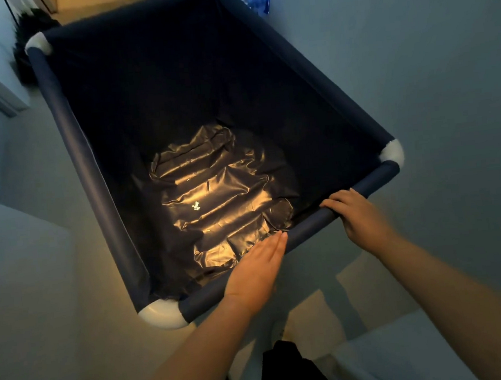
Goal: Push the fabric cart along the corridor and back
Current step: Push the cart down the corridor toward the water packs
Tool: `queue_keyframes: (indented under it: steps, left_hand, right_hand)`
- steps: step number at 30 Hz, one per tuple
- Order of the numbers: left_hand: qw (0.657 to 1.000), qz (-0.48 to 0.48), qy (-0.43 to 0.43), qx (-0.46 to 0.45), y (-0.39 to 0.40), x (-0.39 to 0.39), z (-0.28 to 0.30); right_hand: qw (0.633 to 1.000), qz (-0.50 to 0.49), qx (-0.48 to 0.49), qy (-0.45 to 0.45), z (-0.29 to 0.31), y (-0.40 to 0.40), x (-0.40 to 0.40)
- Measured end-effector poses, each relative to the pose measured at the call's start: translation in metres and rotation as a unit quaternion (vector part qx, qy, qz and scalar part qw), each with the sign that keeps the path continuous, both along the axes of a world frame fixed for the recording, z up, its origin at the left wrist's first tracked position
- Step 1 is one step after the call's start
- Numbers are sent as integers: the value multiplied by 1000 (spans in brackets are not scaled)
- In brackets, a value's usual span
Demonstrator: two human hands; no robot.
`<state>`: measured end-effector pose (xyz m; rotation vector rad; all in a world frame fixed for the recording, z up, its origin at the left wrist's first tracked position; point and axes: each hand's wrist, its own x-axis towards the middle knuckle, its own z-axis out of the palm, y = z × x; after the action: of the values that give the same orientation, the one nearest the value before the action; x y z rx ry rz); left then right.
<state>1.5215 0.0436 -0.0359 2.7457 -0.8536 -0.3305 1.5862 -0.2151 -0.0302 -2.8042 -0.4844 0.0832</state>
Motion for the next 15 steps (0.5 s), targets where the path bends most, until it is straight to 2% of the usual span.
queue_keyframes:
  steps: [4, 9, 15]
  left_hand:
    - [1000, -11, 16, 3, -3, -17, 4]
    - [999, -46, -7, 14, -3, -37, 4]
    - [995, -98, -24, 24, 14, -42, 6]
  right_hand:
    - [1000, -20, 3, -5, -4, -6, -26]
    - [999, -42, 27, 4, -4, -6, -57]
    - [991, -125, 6, 38, 7, 18, -86]
